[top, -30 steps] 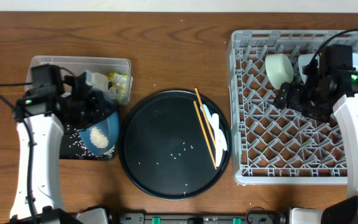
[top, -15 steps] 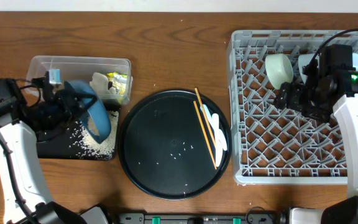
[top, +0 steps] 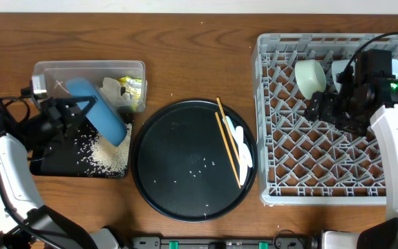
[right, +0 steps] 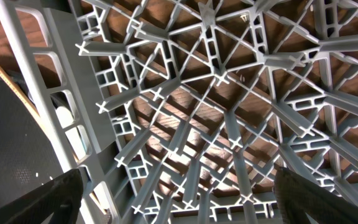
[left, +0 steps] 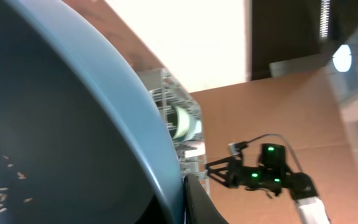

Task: Sort waste into correct bins and load items into the dishwasher rack
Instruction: 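Tip the teal bowl over the black tray to pour out rice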

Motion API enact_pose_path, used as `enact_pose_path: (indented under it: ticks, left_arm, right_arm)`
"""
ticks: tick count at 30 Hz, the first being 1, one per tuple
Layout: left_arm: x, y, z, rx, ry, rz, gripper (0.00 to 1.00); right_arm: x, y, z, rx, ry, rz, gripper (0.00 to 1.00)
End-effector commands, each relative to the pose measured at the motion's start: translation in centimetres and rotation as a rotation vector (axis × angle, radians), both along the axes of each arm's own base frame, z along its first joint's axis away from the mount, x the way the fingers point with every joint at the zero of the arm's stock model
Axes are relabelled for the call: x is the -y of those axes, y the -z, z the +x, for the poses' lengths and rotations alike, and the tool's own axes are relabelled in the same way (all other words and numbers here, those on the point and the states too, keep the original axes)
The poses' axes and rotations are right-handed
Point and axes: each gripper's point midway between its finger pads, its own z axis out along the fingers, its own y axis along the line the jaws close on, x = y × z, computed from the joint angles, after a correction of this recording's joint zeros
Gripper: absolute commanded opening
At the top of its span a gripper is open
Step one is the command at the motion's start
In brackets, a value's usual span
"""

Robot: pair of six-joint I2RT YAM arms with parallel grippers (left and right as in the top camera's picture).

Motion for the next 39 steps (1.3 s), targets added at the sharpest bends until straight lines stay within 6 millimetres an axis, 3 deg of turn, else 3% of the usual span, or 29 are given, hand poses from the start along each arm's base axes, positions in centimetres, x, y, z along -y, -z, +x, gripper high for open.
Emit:
enact_pose_path:
  ticks: [1,15,22,27,29,32,33,37,39]
  left_arm:
    - [-0.1,-1.5,-0.3,0.075,0.008,-0.074,0.06]
    - [-0.2,-1.2,-0.3,0.066,0.002,-0.064,0.06]
    - [-1.7,3.6,-0.2,-0.218,-0.093,0.069,0.06]
    - [-0.2,-1.4,-0.4,0.027,-0.001,-0.112,0.06]
    - [-0.6,-0.8,-0.3,0.011,-0.017,-0.08,0.06]
    - [-1.8,2.7,-0.3,-0.191,-0.096,0.012,0.06]
    - [-2.0,3.1,-0.4,-0.222,-0.108,0.011,0.06]
    - [-0.8,-1.3,-0.7,0.01,-0.029,-0.127,0.06]
    - [-1.1,-0.7,-0.6,-0.004,-0.038,-0.095,0.07]
  right_arm:
    - [0.4,-0.6,-0.2,0.019,-0.003,-0.015,0.94]
    - [0.4,-0.6,-0.2,0.019,-0.003,-0.015,0.94]
    - [0.4,-0.6,-0.2,0.019,-0.003,-0.015,0.94]
    - [0.4,-0.6,-0.3,0.014,-0.003,-0.015,0.94]
    - [0.4,-0.5,-0.3,0.012,-0.003,-0.014,0.94]
    - [0.4,-0.6,-0.3,0.013,-0.003,-0.015,0.94]
    - [0.4,-0.6,-0.3,0.014,-0.003,-0.015,0.94]
    - [0.4,-0.6,-0.3,0.013,-0.003,-0.014,0.94]
    - [0.4,-0.6,-0.3,0.012,-0.003,-0.014,0.94]
